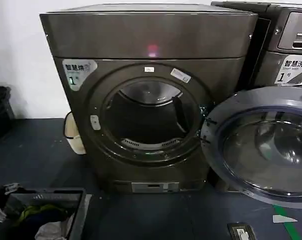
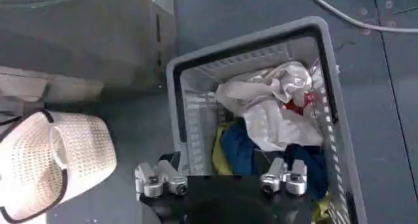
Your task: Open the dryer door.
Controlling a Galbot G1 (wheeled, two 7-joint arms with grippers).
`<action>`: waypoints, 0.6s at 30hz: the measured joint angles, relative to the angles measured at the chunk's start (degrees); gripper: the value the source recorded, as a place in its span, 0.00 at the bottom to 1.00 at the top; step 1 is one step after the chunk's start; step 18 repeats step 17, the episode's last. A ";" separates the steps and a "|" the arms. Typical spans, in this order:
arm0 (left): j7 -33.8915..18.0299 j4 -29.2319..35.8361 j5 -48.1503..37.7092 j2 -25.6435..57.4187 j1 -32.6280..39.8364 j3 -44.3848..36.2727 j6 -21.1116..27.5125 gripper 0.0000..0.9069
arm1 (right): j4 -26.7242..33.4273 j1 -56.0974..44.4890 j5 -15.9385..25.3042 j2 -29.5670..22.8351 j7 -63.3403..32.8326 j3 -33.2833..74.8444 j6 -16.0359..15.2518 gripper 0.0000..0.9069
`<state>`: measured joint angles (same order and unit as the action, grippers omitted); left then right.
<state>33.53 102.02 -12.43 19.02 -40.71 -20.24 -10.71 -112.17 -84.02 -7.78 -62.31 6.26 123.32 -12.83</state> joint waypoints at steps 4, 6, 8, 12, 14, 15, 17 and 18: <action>1.23 0.51 1.12 0.89 0.44 0.01 0.41 1.00 | -0.04 0.02 0.03 -0.20 0.03 -0.19 0.14 1.00; 1.64 0.79 1.33 1.30 0.54 0.00 0.47 1.00 | 0.07 0.02 0.02 -0.24 0.04 -0.21 0.24 1.00; 1.81 0.99 1.30 1.46 0.56 0.00 0.61 1.00 | 0.08 -0.02 0.00 -0.32 0.07 -0.22 0.29 1.00; 1.68 0.77 0.81 1.46 0.64 -0.05 1.17 1.00 | 0.03 -0.24 -0.12 -0.42 0.13 -0.16 0.33 1.00; 1.37 0.69 0.00 1.19 0.62 0.06 1.92 1.00 | 0.03 -0.27 -0.16 -0.40 0.18 -0.09 0.35 1.00; 1.31 0.79 -0.37 1.00 0.56 0.17 2.29 1.00 | 0.02 -0.27 -0.16 -0.39 0.21 -0.09 0.36 1.00; 1.19 1.11 -0.55 0.67 0.44 0.39 2.80 1.00 | -0.08 -0.26 -0.18 -0.39 0.23 -0.12 0.37 1.00; 1.19 1.11 -0.55 0.67 0.44 0.39 2.80 1.00 | -0.08 -0.26 -0.18 -0.39 0.23 -0.12 0.37 1.00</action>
